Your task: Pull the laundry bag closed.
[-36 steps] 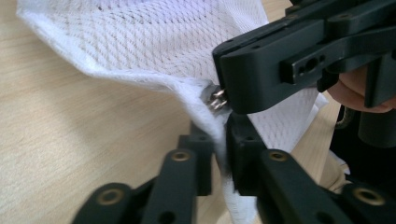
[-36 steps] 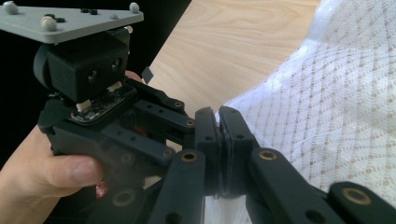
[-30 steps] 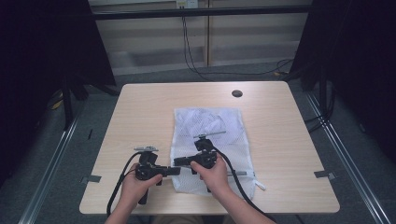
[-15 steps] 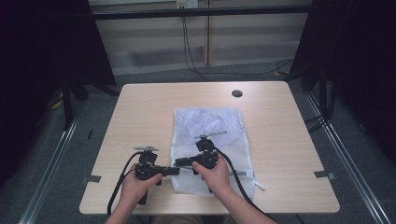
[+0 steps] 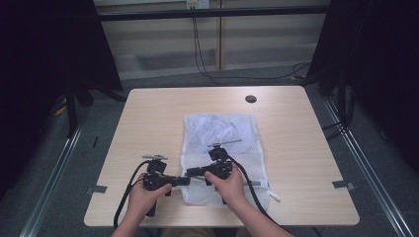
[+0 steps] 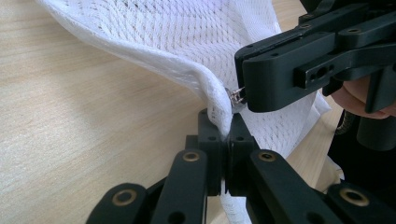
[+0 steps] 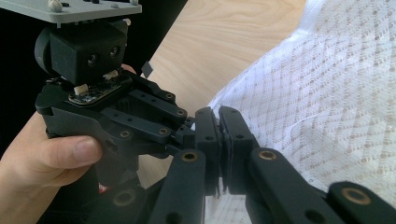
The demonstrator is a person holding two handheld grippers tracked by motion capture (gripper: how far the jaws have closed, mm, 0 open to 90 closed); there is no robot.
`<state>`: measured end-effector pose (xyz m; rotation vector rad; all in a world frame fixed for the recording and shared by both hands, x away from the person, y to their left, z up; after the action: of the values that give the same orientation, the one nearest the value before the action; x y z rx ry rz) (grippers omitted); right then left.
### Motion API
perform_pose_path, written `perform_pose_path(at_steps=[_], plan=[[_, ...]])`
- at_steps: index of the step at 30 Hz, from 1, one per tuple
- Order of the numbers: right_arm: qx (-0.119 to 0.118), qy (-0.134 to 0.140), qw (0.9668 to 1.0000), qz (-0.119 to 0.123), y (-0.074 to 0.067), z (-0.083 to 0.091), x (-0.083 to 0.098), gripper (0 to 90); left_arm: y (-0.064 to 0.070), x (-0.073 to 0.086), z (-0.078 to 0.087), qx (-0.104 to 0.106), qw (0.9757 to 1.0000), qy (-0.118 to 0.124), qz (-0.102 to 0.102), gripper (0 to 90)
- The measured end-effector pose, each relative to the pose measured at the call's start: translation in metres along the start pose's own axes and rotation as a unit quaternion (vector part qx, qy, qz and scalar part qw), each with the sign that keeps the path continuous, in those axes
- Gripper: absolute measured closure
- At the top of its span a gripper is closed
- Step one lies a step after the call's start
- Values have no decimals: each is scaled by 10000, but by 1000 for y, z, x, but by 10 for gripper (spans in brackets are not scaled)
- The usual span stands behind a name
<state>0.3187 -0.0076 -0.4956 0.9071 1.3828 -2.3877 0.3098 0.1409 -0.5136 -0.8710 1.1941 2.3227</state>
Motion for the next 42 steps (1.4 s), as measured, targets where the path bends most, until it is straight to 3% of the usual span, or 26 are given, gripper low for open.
perform_pose_path(at_steps=[42], plan=[[89, -42, 9999, 60, 12, 12, 2, 869, -2, -2, 5, 26, 9996, 66, 270, 879]])
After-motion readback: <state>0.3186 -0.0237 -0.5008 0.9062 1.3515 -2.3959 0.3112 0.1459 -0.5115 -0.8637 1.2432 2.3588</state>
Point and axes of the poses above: each handheld gripper's, and its own axes: z roughly backward along the jaws, x roughly out of its underside, y roughly to its right, the point moved 5 cm from there along -z, roughly forward along the jaws, and after that the axes turned 13 degrees about y, right-handed, at the moved point
